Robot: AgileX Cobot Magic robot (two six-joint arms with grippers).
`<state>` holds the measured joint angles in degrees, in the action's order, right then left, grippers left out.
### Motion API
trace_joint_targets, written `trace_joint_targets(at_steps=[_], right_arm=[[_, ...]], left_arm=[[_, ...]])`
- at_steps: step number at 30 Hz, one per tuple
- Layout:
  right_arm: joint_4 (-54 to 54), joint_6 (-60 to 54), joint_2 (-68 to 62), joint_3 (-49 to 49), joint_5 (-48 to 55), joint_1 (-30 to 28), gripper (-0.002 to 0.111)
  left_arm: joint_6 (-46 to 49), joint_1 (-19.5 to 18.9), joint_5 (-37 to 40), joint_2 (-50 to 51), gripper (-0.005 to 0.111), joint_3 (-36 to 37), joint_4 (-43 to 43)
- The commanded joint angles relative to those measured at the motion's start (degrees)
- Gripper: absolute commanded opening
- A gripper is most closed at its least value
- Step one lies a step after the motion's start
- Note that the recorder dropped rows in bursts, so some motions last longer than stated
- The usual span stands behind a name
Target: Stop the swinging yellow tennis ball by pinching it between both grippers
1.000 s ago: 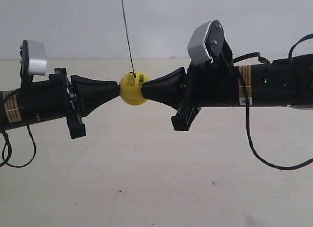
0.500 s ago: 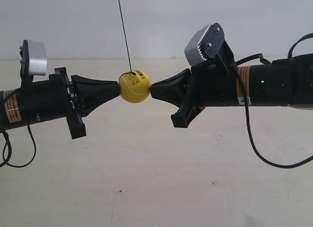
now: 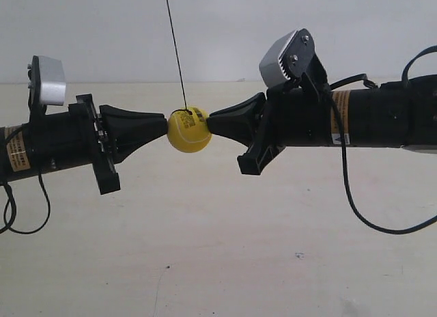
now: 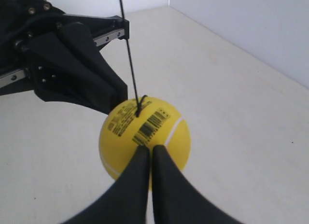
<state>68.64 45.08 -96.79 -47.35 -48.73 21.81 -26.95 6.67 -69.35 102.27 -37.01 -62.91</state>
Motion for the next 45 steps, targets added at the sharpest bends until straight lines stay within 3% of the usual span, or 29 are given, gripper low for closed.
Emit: trace_joint_targets(at_steps=[1,36,45], right_arm=[[-0.3,-0.6,-0.1,0.0,-1.2,0.2,0.0],[-1.0,-1.0,-1.0,0.0,-2.0,0.1,0.0],[-1.0,-1.0,3.2,0.0,11.9,-0.2,0.0]], left_arm=[[0.0,0.3,-0.6,-0.4,0.005,0.4,-0.1],[0.0,0.3,-0.6,-0.4,0.005,0.4,-1.1],[-2.5,-3.1,-0.6,-0.4,0.005,0.4,-0.5]])
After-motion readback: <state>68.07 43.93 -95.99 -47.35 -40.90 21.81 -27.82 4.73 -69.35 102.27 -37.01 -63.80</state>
